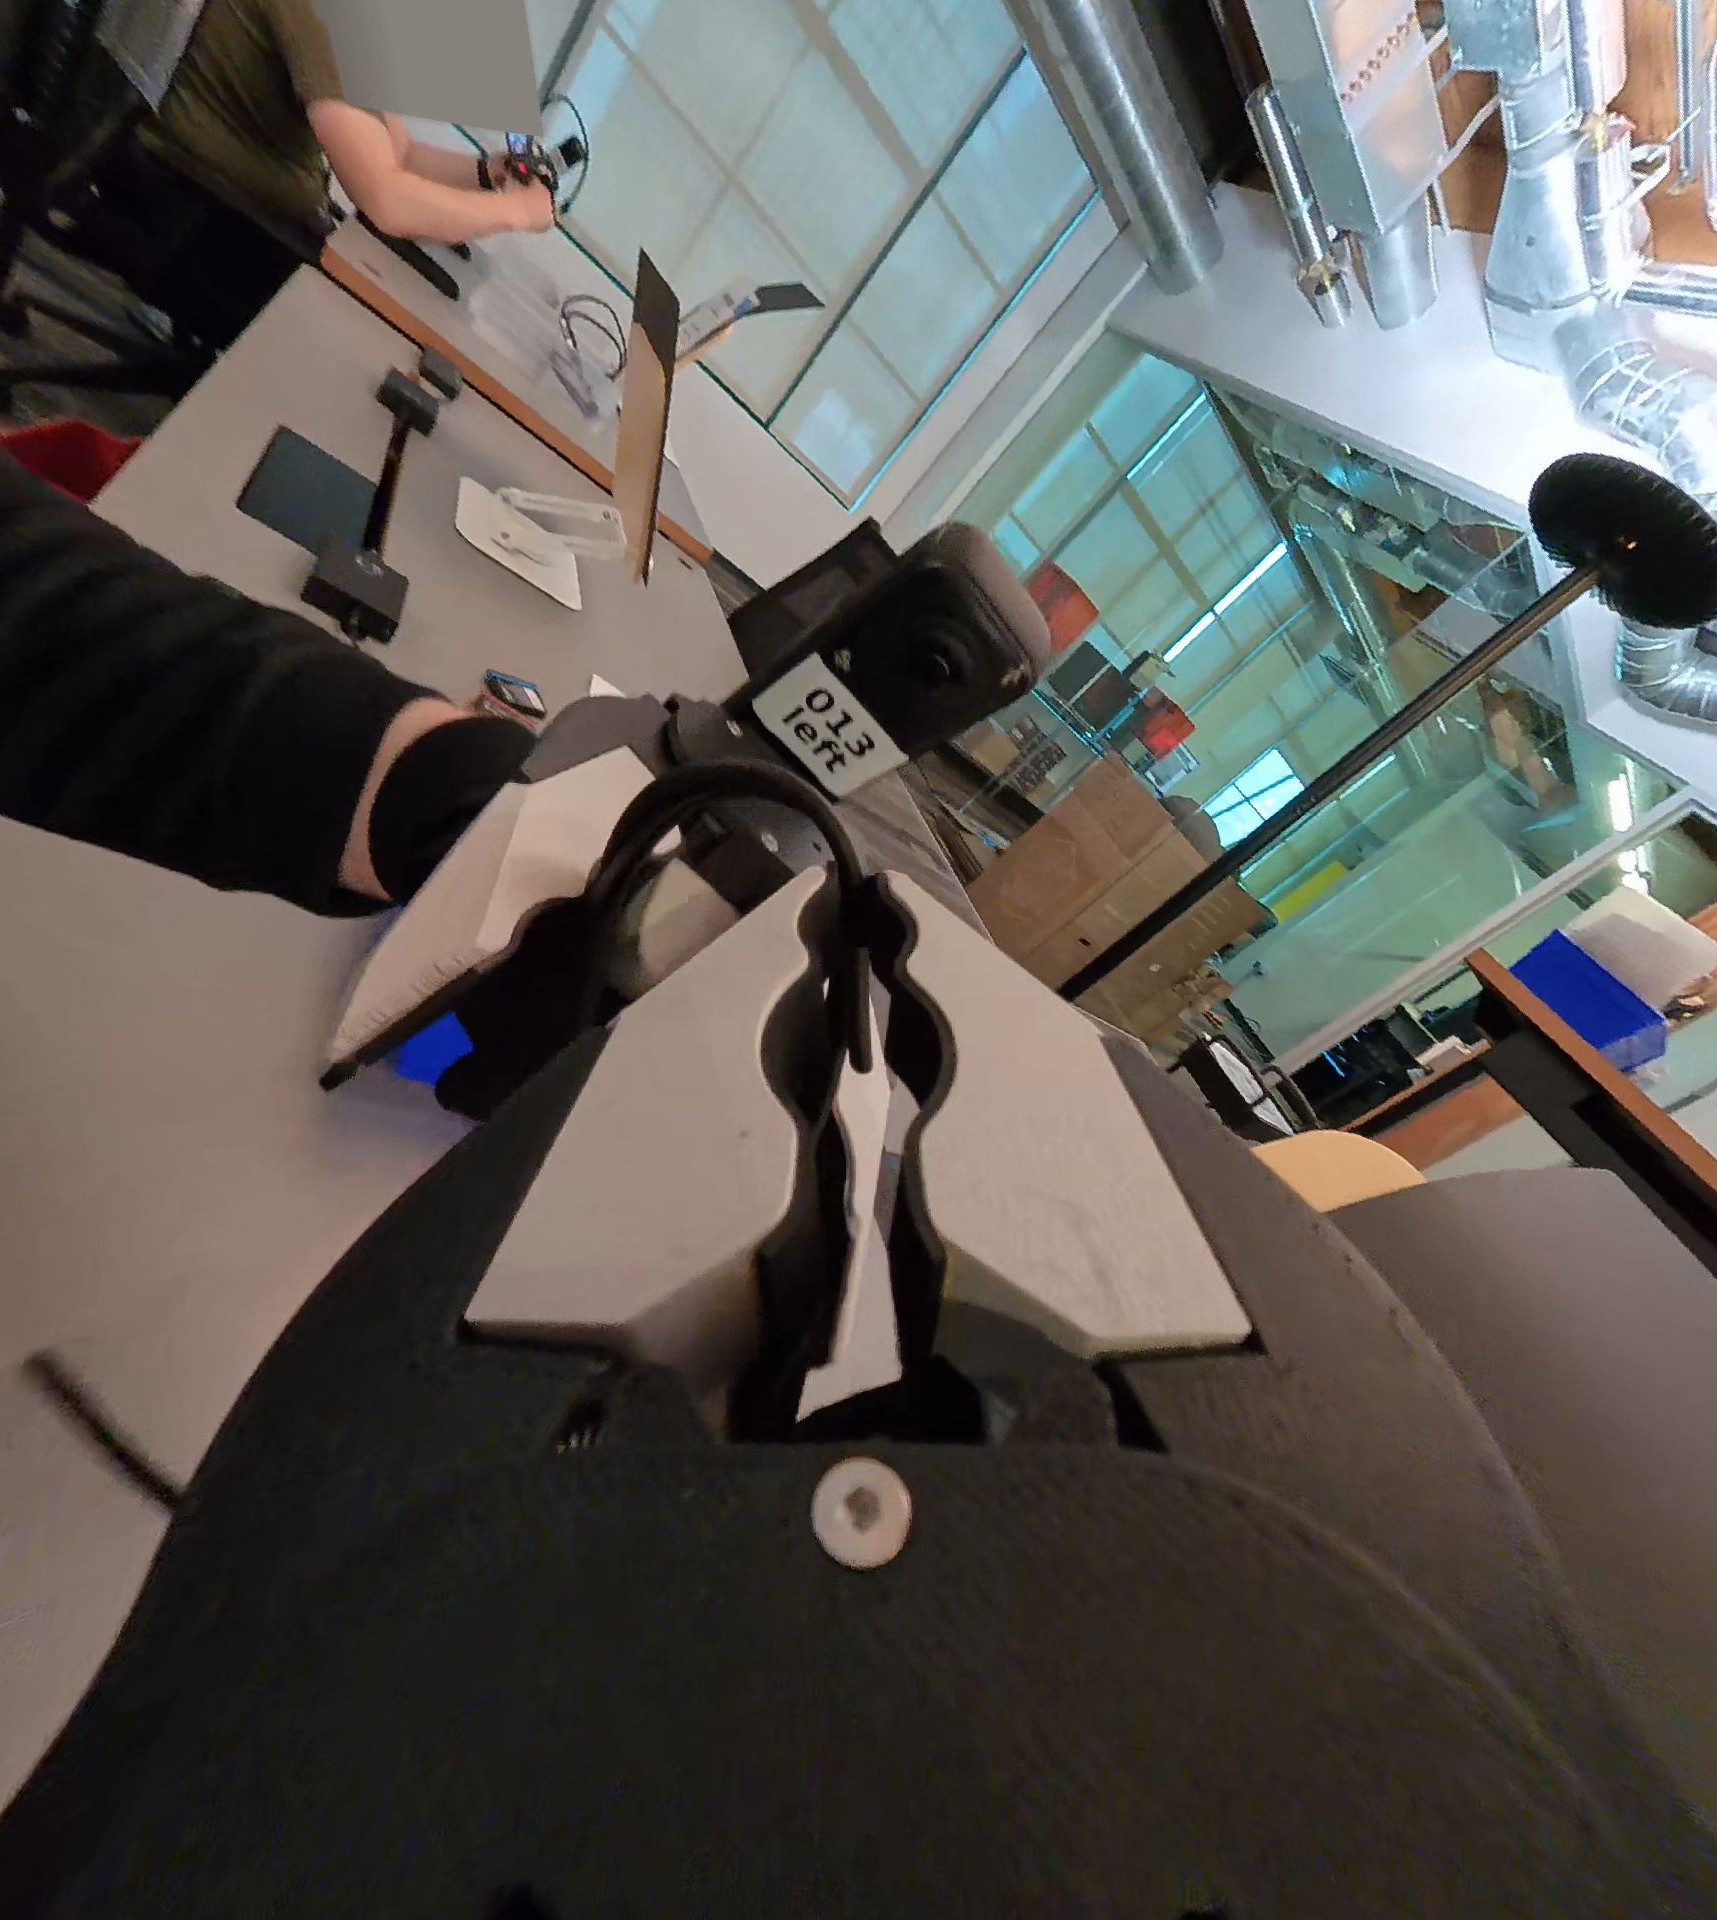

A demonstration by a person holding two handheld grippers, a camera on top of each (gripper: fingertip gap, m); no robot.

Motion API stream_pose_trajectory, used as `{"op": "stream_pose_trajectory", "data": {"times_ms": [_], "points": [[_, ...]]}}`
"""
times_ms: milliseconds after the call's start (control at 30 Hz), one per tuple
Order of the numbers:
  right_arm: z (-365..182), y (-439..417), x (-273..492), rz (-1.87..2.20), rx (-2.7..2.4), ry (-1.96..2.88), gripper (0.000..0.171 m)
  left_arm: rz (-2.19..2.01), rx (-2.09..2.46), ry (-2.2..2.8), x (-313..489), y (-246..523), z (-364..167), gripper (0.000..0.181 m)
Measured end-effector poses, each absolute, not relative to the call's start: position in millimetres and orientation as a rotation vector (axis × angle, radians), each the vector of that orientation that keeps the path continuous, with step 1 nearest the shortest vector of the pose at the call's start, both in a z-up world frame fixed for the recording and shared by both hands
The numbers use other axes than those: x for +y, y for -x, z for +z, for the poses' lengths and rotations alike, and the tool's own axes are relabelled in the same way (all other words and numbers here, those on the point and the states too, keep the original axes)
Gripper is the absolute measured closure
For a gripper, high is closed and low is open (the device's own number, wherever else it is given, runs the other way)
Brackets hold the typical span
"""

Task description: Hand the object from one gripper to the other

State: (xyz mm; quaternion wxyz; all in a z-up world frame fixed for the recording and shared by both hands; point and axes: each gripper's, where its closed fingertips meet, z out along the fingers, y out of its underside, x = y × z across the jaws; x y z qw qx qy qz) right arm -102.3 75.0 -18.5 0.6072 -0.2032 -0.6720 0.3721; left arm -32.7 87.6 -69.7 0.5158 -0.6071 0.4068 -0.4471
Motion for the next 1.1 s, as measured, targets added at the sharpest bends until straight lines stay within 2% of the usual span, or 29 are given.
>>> {"op": "stream_pose_trajectory", "data": {"times_ms": [67, 267, 467, 667, 867, 933, 1000, 1100], "points": [[-18.1, 102.8, 72.0, 0.892, -1.549, 0.467, 0.17, -1.107, 0.983, 1.448, 85.5, 29.5, -70.7, 0.104], [-14.5, 100.9, 71.1, 0.94, -1.531, 0.468, 0.17, -1.133, 1.007, 1.427, 82.8, 27.5, -73.9, 0.157], [-8.3, 94.0, 77.8, 0.972, -1.505, 0.477, 0.17, -1.067, 1.004, 1.436, 87.2, 32.8, -74.5, 0.181], [-6.3, 91.8, 89.7, 0.952, -1.486, 0.514, 0.168, -0.901, 0.979, 1.529, 101.0, 43.8, -78.9, 0.181], [-7.3, 89.9, 108.4, 0.992, -1.487, 0.635, 0.127, -0.728, 0.849, 1.618, 122.7, 76.2, -75.3, 0.181], [-18.4, 91.6, 118.3, 1.003, -1.524, 0.711, 0.122, -0.671, 0.783, 1.623, 129.3, 91.2, -68.5, 0.181], [-35.9, 94.3, 119.8, 1.061, -1.604, 0.792, 0.106, -0.638, 0.735, 1.598, 130.7, 103.1, -57.8, 0.181], [-62.5, 101.5, 113.2, 1.124, -1.704, 0.852, 0.094, -0.616, 0.724, 1.578, 126.8, 109.4, -46.6, 0.181]]}}
